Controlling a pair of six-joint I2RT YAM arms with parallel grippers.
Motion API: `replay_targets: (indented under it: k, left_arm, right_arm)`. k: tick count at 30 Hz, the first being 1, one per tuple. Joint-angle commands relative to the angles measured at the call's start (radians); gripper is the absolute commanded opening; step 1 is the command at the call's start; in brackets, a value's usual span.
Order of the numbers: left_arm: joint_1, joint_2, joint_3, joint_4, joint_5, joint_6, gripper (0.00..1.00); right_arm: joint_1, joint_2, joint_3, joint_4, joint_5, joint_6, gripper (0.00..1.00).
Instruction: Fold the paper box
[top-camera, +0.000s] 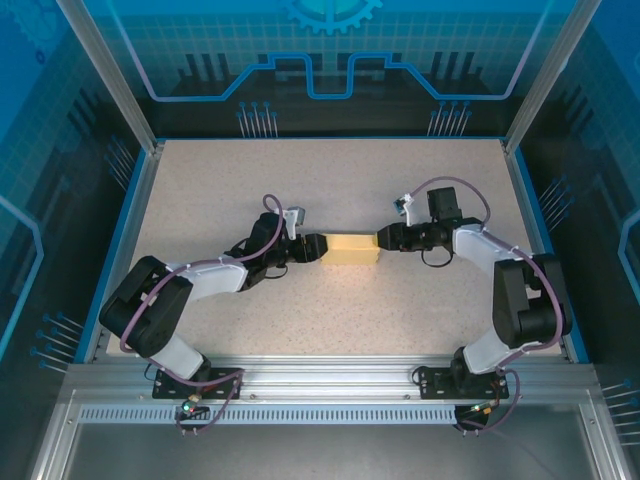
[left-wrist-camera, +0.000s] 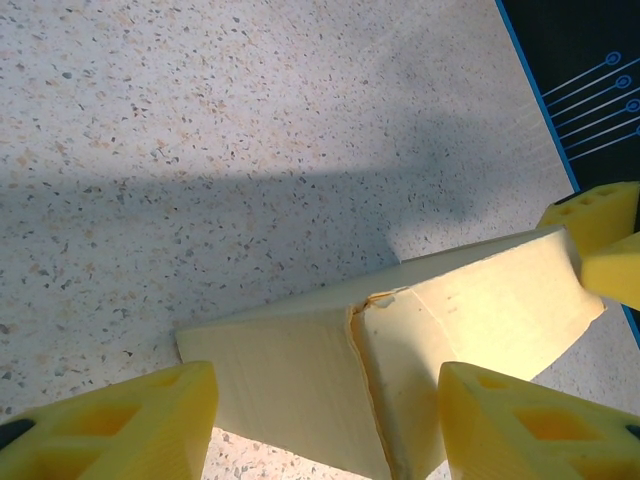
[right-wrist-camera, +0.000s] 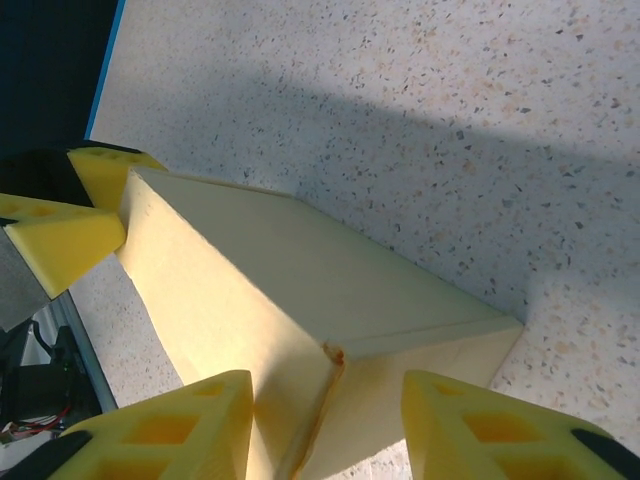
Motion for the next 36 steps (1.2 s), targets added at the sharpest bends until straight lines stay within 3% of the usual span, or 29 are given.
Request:
replay_targets:
  k: [1, 7, 19, 24, 29, 36]
  left_arm:
    - [-0.003, -0.001, 0.004, -0.095, -0.020, 0.023, 0.60]
    - [-0.003, 0.010, 0.011, -0.090, -0.014, 0.023, 0.60]
    - [-0.002, 0.008, 0.016, -0.092, 0.009, 0.000, 0.60]
    - [-0.002, -0.013, 0.042, -0.086, 0.042, -0.033, 0.59]
    - [-0.002, -0.038, 0.076, -0.108, 0.014, -0.036, 0.66]
    - [-0.003, -0.056, 0.088, -0.109, 0.009, -0.043, 0.69]
  right_arm:
    - [0.001, -0.047, 0.019, -0.069, 0.007, 0.019, 0.46]
    - [0.003, -0.046, -0.007, -0.059, -0.003, 0.021, 0.46]
    - [0.001, 0.019, -0.058, -0.031, 0.005, 0.000, 0.25]
    - [0.008, -0.012, -0.019, -0.055, 0.006, 0.009, 0.36]
    - [0.009, -0.067, 0.023, -0.063, 0.047, 0.027, 0.47]
    - [0.033, -0.085, 0.026, -0.052, 0.090, 0.045, 0.52]
